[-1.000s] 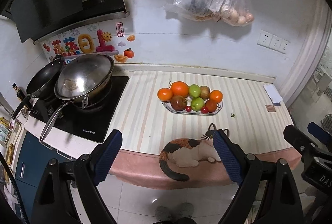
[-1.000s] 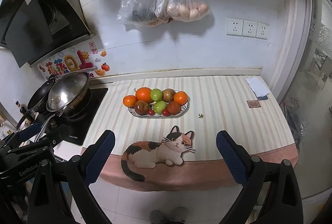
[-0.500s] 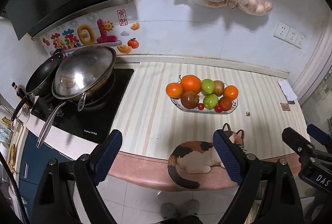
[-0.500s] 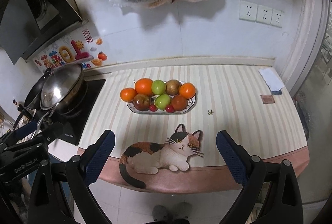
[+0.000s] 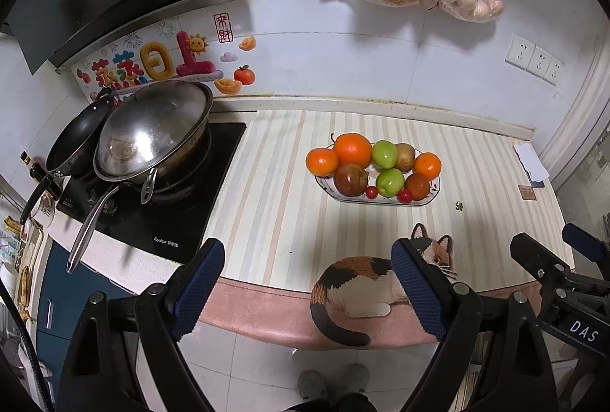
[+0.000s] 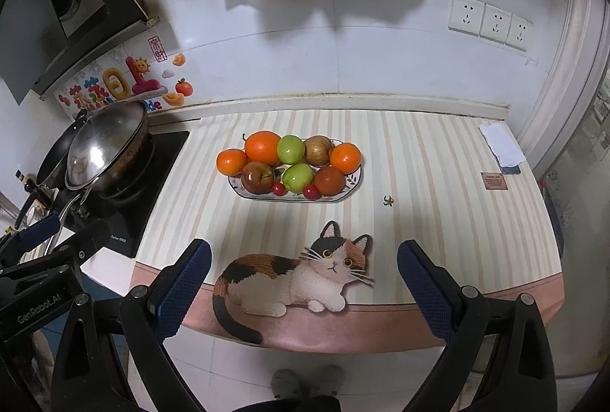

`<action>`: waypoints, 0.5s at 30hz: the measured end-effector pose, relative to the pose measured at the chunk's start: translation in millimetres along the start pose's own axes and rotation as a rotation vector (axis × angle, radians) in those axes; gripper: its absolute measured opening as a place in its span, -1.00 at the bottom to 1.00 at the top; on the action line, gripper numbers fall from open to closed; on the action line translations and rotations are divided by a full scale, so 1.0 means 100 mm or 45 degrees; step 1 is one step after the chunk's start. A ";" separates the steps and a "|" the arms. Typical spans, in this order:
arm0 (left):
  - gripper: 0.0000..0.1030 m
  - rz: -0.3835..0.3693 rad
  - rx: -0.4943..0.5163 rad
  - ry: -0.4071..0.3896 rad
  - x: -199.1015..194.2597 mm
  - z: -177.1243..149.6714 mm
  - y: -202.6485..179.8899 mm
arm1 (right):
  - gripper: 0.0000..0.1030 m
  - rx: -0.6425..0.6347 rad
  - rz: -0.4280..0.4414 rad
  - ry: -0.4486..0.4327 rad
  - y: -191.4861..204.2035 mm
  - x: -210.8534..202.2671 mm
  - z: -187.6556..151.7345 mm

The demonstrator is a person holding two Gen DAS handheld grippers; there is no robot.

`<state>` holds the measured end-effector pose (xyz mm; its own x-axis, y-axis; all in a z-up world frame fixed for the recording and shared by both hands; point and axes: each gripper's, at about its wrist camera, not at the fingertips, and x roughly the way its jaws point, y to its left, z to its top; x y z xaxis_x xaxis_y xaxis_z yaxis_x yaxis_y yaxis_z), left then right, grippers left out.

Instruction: Organize fruits

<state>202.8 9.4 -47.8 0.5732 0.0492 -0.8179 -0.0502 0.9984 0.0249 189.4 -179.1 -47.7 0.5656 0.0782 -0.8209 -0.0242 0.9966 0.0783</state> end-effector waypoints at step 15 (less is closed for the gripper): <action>0.74 0.003 0.001 0.010 0.04 -0.04 0.05 | 0.94 -0.005 -0.019 -0.011 0.00 -0.05 0.03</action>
<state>201.8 14.6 -52.7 0.5665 0.0513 -0.8225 -0.0508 0.9983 0.0272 189.4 -179.3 -41.7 0.5733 0.0629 -0.8169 -0.0185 0.9978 0.0638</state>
